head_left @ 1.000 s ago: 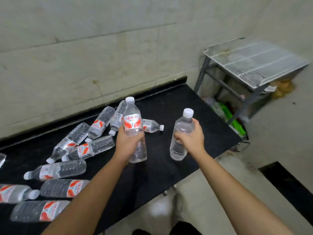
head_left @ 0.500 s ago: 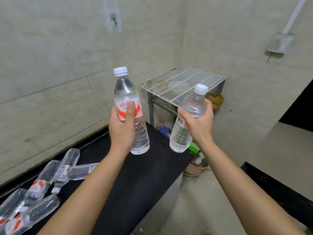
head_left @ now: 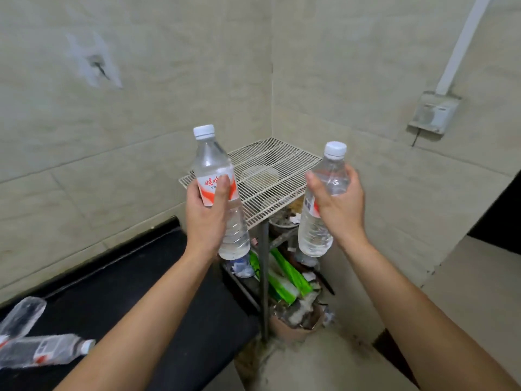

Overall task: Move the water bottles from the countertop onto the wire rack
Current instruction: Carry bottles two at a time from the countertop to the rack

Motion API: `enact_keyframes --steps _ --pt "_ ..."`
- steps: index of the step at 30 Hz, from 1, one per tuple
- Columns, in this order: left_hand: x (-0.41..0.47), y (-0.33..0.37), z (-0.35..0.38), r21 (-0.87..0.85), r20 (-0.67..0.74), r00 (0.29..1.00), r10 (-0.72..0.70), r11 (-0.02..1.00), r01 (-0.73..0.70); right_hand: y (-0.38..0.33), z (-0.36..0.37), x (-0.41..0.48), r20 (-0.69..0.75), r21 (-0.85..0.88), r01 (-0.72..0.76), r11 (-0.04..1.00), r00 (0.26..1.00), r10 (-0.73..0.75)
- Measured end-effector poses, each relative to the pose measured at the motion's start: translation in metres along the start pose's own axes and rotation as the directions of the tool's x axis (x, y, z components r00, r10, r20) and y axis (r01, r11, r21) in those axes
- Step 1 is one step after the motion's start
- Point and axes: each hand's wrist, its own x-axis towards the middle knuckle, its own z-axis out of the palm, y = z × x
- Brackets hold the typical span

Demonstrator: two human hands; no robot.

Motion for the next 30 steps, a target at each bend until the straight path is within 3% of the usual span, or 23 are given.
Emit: enact_keyframes --steps 8,14,23,30 --pt "0.093 -0.035 0.035 0.022 -0.124 0.992 0.031 0.999 -0.029 0.043 0.041 0.092 0.155 -0.026 0.004 1.000 0.988 0.001" --pt "0.195 -0.081 0.045 0.002 -0.166 0.986 -0.002 1.000 0.002 0.079 0.100 0.178 0.300 -0.216 0.130 0.968 0.952 -0.061" --pt "0.309 -0.160 0.046 0.006 -0.177 0.981 -0.085 0.996 0.087 0.132 0.190 0.282 0.378 -0.463 0.253 0.849 0.923 -0.069" --pt "0.351 -0.194 0.048 0.013 -0.227 0.958 -0.176 0.983 0.183 0.184 0.257 0.315 0.439 -0.258 0.073 0.963 0.897 0.050"
